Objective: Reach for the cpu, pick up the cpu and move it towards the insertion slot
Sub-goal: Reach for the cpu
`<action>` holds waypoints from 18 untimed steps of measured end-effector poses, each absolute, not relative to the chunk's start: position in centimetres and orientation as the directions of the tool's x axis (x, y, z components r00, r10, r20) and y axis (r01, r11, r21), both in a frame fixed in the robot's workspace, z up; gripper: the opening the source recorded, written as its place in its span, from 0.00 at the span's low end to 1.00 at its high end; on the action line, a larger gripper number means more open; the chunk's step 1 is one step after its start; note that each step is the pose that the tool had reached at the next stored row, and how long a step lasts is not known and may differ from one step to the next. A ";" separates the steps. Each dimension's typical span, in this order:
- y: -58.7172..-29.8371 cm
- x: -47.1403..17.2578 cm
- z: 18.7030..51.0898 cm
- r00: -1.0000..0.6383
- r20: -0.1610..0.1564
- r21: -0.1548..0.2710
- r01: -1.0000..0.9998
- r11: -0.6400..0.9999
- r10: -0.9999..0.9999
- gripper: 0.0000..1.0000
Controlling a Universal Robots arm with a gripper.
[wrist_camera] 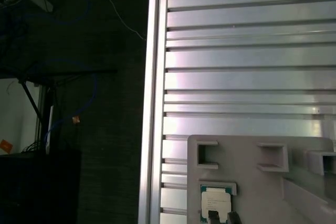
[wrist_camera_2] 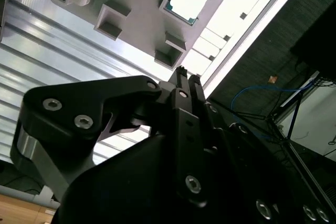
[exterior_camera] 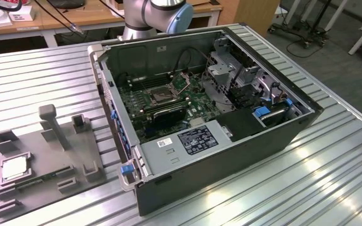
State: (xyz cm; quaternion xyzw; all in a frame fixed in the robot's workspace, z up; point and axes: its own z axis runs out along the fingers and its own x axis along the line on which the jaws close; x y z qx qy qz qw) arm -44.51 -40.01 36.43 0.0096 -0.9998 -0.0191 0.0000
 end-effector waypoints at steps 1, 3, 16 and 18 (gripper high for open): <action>-40.0 -44.5 36.4 -1.000 0.000 0.038 -0.019 0.999 -0.019 0.19; -40.0 -44.5 36.4 -1.000 0.000 0.038 -0.019 0.999 -0.019 0.25; -40.0 -44.5 36.3 -1.000 0.000 0.038 -0.019 0.999 -0.019 0.40; -40.1 -44.6 36.2 -1.000 0.000 0.038 -0.019 0.999 -0.019 0.41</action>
